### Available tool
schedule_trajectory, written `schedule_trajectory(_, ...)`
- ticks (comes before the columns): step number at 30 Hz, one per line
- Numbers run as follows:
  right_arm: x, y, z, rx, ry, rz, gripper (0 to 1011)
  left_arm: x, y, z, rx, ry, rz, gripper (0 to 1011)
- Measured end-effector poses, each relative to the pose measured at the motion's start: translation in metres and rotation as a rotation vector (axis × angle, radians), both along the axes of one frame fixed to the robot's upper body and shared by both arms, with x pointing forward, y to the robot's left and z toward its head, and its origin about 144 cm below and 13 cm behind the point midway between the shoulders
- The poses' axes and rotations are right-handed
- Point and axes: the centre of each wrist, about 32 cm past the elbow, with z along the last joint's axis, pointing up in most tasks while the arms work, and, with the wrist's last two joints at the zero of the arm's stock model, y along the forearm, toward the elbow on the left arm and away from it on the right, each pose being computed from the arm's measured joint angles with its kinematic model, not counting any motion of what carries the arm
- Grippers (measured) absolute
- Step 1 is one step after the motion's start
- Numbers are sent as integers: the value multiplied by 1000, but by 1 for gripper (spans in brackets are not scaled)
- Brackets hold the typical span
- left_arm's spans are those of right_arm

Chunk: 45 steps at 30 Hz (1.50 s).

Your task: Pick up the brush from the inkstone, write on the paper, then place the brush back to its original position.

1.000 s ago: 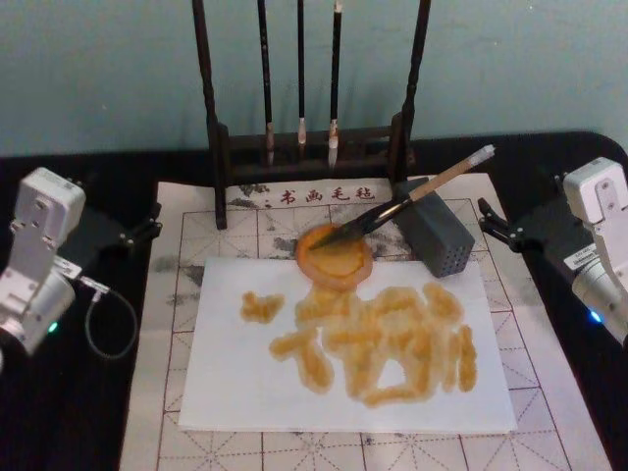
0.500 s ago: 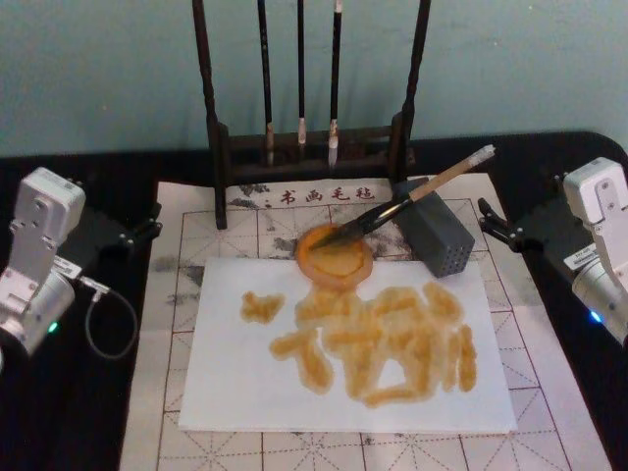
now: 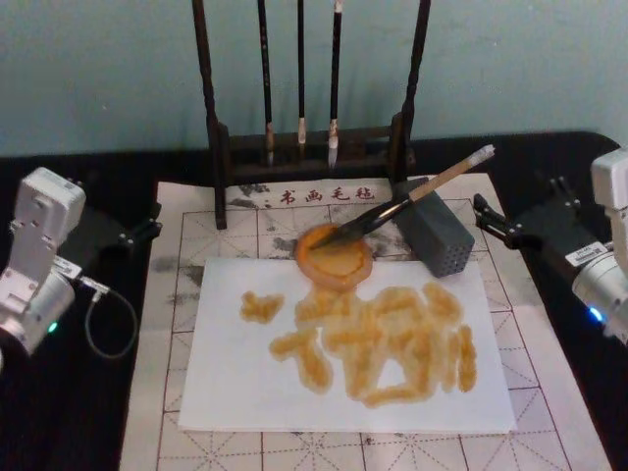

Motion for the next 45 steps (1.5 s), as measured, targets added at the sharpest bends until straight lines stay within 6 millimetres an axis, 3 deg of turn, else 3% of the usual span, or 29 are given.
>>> schedule_trajectory(20, 8, 11, 0, 686, 276, -2, 1000, 0, 0, 0, 0, 0, 0, 1001)
schedule_trajectory(32, 16, 22, 4, 895, 381, -36, 1000, 0, 0, 0, 0, 0, 0, 1001)
schedule_trajectory(45, 18, 31, 5, 972, 431, -66, 1000, 0, 0, 0, 0, 0, 0, 1001)
